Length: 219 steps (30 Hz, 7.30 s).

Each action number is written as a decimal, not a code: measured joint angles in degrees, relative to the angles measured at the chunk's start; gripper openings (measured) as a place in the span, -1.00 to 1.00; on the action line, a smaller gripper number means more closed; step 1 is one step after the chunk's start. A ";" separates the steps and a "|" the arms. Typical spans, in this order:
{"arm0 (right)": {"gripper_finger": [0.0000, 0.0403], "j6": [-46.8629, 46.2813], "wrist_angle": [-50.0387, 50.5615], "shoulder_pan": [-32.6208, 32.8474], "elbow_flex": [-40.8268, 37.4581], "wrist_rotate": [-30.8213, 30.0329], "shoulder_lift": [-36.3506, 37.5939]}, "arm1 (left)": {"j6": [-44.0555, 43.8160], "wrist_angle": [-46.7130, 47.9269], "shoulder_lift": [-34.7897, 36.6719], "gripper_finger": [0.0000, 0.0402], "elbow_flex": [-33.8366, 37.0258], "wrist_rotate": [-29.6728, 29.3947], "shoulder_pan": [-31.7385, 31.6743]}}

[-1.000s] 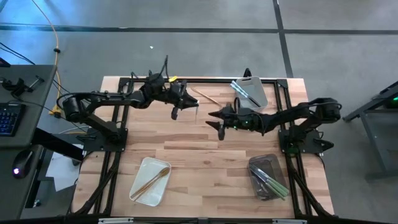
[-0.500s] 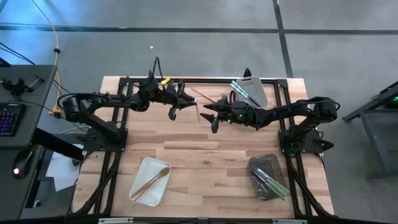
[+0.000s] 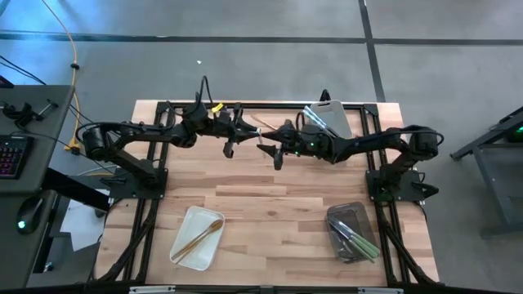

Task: Sort silverware by color (type)
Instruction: Put the blue patterned table knife into the gray bin, then put the gold table knife into the white bin

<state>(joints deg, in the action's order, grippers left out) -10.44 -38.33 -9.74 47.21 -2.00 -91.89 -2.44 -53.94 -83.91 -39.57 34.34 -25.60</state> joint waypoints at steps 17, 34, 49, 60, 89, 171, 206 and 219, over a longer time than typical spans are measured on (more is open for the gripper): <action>-0.89 2.09 8.17 -1.07 5.99 0.61 -3.64 | -3.53 2.53 0.00 -0.66 -0.02 -2.76 -1.13; -0.97 10.55 61.63 -16.38 13.94 -8.30 11.23 | 0.57 2.15 0.27 -0.15 7.32 -3.59 -5.31; -0.99 20.95 72.14 -30.81 13.83 -6.04 5.91 | 0.10 -0.46 0.36 -0.21 12.66 -4.21 -5.29; -0.84 18.35 73.11 -31.53 13.80 -5.94 2.22 | 0.13 0.26 0.36 -0.21 12.66 -4.15 -4.96; -0.44 4.86 60.30 -18.20 17.61 3.30 -9.25 | 1.03 2.20 -1.76 -0.21 12.66 -6.62 0.31; -0.95 -12.38 54.23 -11.80 20.78 -5.51 -22.44 | -4.49 1.08 -1.26 -0.99 23.09 -20.71 1.49; -0.42 -48.75 43.51 11.69 20.34 -6.67 -21.52 | -9.45 -2.43 -1.26 -1.00 30.21 -25.94 3.70; -0.96 -15.71 49.92 12.84 20.44 2.48 -21.65 | -12.51 -0.83 -1.26 -1.00 30.20 -33.80 16.29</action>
<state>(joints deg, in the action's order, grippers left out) -26.16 11.60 3.10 67.65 0.48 -113.54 -14.95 -54.78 -85.17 -9.37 0.54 -9.31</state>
